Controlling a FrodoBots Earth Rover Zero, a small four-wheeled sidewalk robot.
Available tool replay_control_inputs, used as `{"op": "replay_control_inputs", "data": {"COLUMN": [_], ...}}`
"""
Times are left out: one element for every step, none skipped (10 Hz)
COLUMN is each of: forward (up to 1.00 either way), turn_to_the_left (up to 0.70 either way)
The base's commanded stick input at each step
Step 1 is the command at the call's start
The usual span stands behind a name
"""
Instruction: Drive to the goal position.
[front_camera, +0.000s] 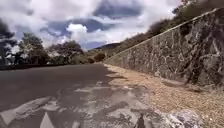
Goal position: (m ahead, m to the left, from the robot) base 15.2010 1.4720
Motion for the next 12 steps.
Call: {"op": "replay_control_inputs", "data": {"forward": [0.5, 0.5, 0.5, 0.5, 0.5, 0.5, 0.5, 0.5, 0.5, 0.5, 0.5, 0.5], "turn_to_the_left": [0.0, 0.0, 0.0, 0.0, 0.0, 0.0, 0.0, 0.04, 0.13, 0.22, 0.25, 0.25]}}
